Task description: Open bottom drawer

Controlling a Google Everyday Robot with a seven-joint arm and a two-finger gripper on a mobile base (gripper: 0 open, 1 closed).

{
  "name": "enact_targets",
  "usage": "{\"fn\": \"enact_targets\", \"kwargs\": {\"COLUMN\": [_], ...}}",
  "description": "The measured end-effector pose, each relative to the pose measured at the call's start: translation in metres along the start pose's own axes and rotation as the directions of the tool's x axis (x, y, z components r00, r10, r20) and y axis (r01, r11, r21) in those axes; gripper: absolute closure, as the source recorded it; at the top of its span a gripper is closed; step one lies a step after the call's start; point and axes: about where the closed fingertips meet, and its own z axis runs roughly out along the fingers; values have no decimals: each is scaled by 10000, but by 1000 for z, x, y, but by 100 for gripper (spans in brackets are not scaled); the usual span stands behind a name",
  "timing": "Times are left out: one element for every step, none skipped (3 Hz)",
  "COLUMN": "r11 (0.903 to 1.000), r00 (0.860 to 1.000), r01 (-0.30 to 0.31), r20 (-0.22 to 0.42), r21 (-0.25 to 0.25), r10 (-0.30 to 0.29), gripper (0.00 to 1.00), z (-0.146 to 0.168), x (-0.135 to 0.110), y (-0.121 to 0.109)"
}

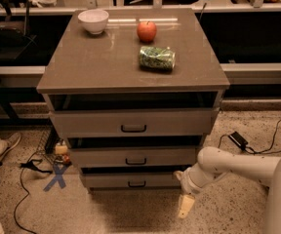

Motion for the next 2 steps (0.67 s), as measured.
{"fn": "enact_targets", "kwargs": {"r11": [10000,9987], "r00": [9987,9961], "r01": [64,460], "r20": [501,745], "r21": [-27,226], "r10": [-63,-476], "gripper": [0,0], "z": [11,45], "x": [4,10], "y": [-6,-26]}}
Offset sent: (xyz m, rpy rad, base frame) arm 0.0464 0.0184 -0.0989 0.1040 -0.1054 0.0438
